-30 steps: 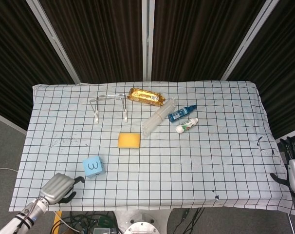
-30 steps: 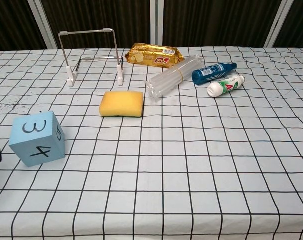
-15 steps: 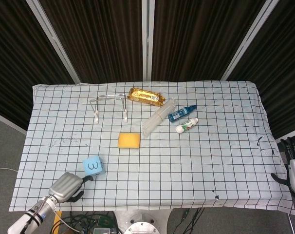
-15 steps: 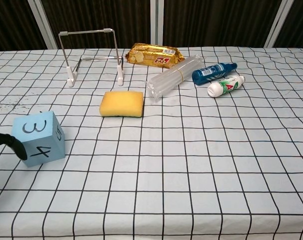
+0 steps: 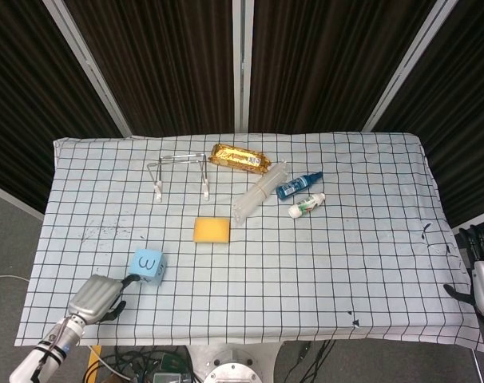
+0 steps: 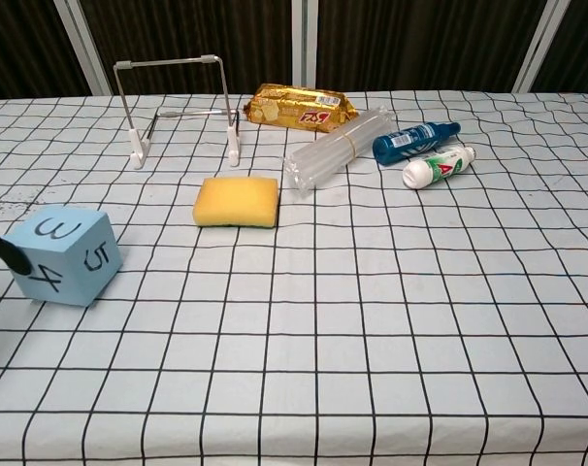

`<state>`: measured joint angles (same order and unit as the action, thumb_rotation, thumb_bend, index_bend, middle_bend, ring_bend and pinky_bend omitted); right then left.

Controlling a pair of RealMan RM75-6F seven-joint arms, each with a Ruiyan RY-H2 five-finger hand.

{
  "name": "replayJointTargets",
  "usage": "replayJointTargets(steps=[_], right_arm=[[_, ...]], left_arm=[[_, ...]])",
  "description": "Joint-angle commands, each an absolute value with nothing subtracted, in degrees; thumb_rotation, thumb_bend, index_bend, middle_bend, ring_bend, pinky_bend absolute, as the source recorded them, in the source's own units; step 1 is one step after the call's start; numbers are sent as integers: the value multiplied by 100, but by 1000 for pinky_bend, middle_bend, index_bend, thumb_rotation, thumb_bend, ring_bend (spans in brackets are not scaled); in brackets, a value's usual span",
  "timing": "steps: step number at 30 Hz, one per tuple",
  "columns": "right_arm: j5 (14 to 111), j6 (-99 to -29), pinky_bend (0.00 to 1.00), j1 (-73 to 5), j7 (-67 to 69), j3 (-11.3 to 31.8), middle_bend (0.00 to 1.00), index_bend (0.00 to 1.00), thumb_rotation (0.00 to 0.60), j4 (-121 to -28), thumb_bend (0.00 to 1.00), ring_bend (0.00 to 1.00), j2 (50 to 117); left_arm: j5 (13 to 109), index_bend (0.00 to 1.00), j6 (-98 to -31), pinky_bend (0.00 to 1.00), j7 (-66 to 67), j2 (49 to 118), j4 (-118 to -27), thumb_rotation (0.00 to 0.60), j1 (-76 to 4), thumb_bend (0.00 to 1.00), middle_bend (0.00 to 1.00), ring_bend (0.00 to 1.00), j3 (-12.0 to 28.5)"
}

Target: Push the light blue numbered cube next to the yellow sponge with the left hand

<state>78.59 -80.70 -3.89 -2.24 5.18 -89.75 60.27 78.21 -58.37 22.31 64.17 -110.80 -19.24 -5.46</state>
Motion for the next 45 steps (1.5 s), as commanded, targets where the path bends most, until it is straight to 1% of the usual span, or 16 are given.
replayJointTargets(steps=[1,6,12,18,23,29,35,45], right_arm=[[7860,-8067,0,-393,-237,517,0,0,600,-8981,14,0,6031],[7871,-8116,0,-376,-278,519,0,0,600,-9004,14,0,6028],[7881,-8131,0,-372,-331,514,0,0,600,-9034,14,0,6020],[7856,-8113,0,-383,-392,518,0,0,600,-9040,28,0,6053],[7837,-8065,0,-405,-448,512,0,0,600,-9039,33,0,6077],[7822,-8084,0,-414,-510,534,0,0,600,-9083,39,0,6068],[7790,-8070,0,-411,-548,527,0,0,600,-9082,44,0,6092],[7730,-8053,0,-400,-569,529,0,0,600,-9047,52,0,6118]], left_arm=[[7701,199,-5860,862,2124,6449,-10935,600,-1929,453,825,862,-479],[7576,199,-5790,862,1932,6404,-10828,600,-2006,454,825,862,-401],[7348,199,-5546,863,1822,6145,-10841,600,-2248,464,825,862,-246],[6813,199,-4766,863,1810,5636,-10966,600,-2778,484,816,861,-109],[6403,199,-4360,863,1803,5445,-10927,600,-3125,496,816,861,-14],[5989,199,-4018,863,1879,5373,-10801,600,-3530,509,818,862,66],[5708,199,-3732,863,2042,5359,-10762,600,-3929,512,818,861,63],[5082,199,-3413,867,2339,5647,-10448,600,-4632,513,818,862,-33]])
